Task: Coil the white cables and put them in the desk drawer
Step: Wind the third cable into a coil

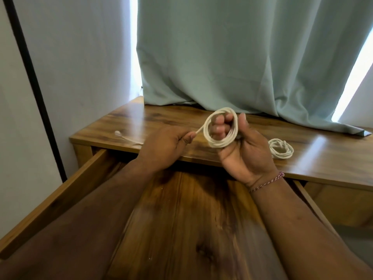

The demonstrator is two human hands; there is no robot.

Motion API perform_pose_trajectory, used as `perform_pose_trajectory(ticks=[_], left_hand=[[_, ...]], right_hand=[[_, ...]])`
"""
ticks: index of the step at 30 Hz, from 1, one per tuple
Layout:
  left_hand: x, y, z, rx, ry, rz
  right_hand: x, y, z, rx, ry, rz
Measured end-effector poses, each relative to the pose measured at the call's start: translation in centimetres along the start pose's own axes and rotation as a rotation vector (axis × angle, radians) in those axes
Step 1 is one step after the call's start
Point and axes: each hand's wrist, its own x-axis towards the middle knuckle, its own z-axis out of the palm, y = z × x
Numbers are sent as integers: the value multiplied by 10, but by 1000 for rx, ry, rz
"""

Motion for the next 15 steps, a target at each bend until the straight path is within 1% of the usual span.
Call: perform_pose_trajectory(ticks=[2, 6, 8, 9, 10, 11, 12, 13, 14, 15], left_hand=[[0, 3, 2, 39, -64, 8], [6, 30, 6, 106, -193, 73], [8, 44, 11, 173, -215, 106], [8, 49, 12, 207, -219, 123], [8, 52, 13, 232, -231, 135], [8, 55, 12, 246, -247, 143], [9, 56, 10, 255, -256, 150], [9, 57, 7, 264, -252, 160], [9, 56, 4, 280, -231, 176], [9, 55, 0, 300, -200, 201]], right_hand=[[5, 3, 6, 45, 111, -133], [12, 8, 7, 33, 384, -326], [13, 9, 2, -67, 491, -394], [14, 10, 1, -167, 542, -419], [14, 11, 0, -302, 585, -435], [15, 12, -4, -493, 613, -446], [14, 14, -8, -763, 628, -453], [11, 15, -14, -1087, 618, -461], [9, 15, -20, -1407, 562, -451], [6, 15, -26, -1664, 486, -426]])
